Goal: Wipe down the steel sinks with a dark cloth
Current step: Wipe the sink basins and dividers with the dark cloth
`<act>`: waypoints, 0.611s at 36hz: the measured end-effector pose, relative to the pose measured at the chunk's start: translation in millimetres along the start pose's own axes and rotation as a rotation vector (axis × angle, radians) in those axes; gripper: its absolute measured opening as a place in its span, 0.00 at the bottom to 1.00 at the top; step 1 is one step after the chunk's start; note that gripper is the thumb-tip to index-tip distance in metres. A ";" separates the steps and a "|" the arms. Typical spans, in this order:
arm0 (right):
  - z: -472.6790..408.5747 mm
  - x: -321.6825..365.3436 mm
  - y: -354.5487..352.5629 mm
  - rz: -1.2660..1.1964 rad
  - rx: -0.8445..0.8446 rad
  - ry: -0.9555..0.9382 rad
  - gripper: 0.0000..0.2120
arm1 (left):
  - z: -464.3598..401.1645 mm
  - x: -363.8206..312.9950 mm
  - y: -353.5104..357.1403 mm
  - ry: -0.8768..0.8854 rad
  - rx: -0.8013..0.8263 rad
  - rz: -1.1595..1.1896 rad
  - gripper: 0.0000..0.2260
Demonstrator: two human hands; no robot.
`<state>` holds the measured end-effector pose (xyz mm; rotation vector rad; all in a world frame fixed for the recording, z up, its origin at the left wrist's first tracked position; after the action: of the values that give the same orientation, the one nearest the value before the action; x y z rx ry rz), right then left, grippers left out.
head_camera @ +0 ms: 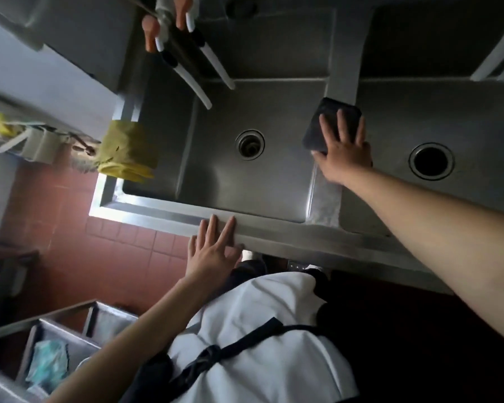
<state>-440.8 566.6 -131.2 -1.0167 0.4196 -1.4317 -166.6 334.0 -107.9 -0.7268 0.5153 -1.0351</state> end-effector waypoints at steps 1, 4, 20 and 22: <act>1.2 0.0 0.4 0.012 -0.020 0.003 0.35 | 1.3 0.4 1.6 0.011 0.007 -0.004 0.28; 5.8 2.0 4.5 0.012 -0.082 0.012 0.31 | 1.3 3.4 -1.1 0.029 0.039 0.023 0.28; 173.8 22.0 83.7 0.081 0.025 -0.049 0.24 | -2.3 11.5 -37.1 0.193 -0.093 0.140 0.29; 182.5 25.5 80.0 0.043 0.063 -0.047 0.23 | -6.4 2.4 -38.1 0.243 -0.100 0.171 0.22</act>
<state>-246.3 588.1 -85.9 -0.9831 0.3585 -1.3719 -192.2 317.9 -83.7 -0.6358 0.8297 -0.9470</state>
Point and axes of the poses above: each hand's wrist, its own z-axis away from the middle knuckle, its own y-axis out of the palm, x = y × z, the point moved 4 cm from there along -z, towards the middle knuckle, and after that the axes turned 9 degrees about x, right-handed, at the moved point
